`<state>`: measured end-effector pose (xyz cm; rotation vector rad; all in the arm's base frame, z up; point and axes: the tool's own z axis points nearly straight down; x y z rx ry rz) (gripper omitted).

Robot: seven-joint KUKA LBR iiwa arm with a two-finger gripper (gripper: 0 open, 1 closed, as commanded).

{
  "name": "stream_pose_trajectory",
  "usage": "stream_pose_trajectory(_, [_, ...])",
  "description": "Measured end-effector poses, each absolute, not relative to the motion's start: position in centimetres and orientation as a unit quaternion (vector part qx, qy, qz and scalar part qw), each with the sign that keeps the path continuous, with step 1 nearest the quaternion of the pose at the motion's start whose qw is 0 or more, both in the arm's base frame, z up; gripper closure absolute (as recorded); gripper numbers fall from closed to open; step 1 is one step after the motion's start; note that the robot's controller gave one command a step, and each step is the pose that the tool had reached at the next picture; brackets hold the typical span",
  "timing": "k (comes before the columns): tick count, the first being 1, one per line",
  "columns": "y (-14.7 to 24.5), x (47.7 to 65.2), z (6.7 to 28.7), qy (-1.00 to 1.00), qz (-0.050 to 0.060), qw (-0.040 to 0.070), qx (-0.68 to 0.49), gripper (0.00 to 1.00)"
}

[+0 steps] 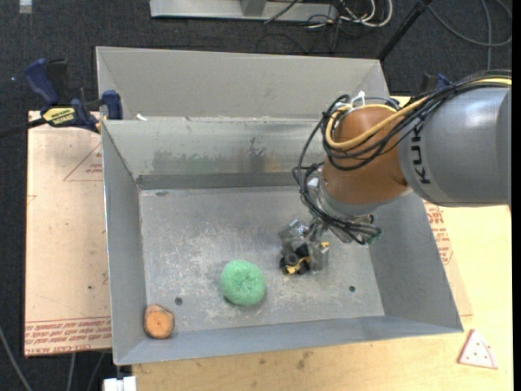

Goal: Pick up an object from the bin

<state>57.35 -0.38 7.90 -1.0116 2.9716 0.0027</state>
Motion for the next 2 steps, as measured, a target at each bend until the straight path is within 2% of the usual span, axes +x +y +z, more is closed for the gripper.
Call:
stream_pose_trajectory(1, [-0.4, 57.3, 7.9, 0.947, 0.001, 0.001, -0.322, 1.0])
stream_pose_trajectory(2, [-2.3, 58.3, 26.8, 0.95, -0.001, 0.005, -0.311, 1.0])
